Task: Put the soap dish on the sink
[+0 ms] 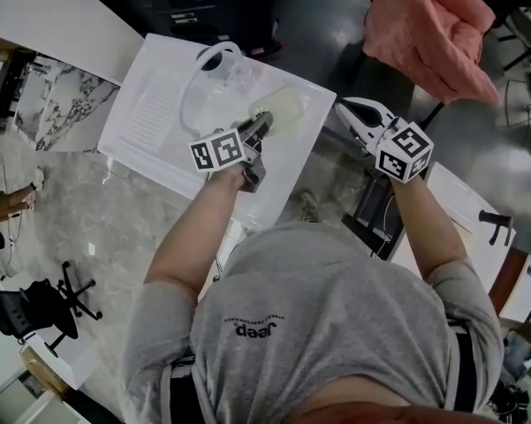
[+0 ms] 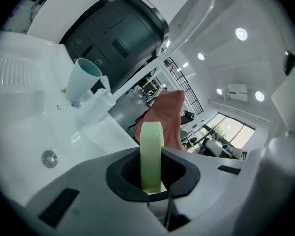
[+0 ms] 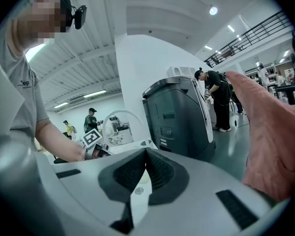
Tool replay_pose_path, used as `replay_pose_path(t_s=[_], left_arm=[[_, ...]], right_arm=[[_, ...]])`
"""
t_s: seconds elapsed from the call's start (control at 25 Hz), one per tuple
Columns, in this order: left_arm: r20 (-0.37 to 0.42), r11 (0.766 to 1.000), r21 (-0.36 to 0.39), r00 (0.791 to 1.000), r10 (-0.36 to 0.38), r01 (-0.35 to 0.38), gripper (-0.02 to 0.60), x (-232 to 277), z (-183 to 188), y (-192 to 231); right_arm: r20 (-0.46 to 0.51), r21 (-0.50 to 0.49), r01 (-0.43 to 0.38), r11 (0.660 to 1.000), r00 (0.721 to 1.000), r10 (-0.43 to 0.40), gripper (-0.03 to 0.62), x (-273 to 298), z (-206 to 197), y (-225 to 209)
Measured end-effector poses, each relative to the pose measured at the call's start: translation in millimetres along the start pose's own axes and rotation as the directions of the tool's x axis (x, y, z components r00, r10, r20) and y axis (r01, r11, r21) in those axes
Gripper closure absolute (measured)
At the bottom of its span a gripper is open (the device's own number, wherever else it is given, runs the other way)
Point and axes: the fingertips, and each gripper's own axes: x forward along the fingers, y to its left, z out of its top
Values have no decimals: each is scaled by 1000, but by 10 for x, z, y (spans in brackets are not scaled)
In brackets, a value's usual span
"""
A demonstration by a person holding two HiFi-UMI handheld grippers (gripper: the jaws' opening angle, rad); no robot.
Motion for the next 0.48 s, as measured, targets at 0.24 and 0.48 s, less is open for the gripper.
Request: replay_pose_path(t_s=[0.24, 0.48], left_arm=[[-23, 998, -53, 999, 28, -30, 543, 320, -105, 280], [-136, 1000, -15, 991, 7, -9, 541, 561, -170, 461]], right_arm=[[6, 15, 4, 1000, 1000, -4, 540, -42, -34, -151], [5, 31, 0, 1000, 1000, 0, 540, -49, -104, -215]])
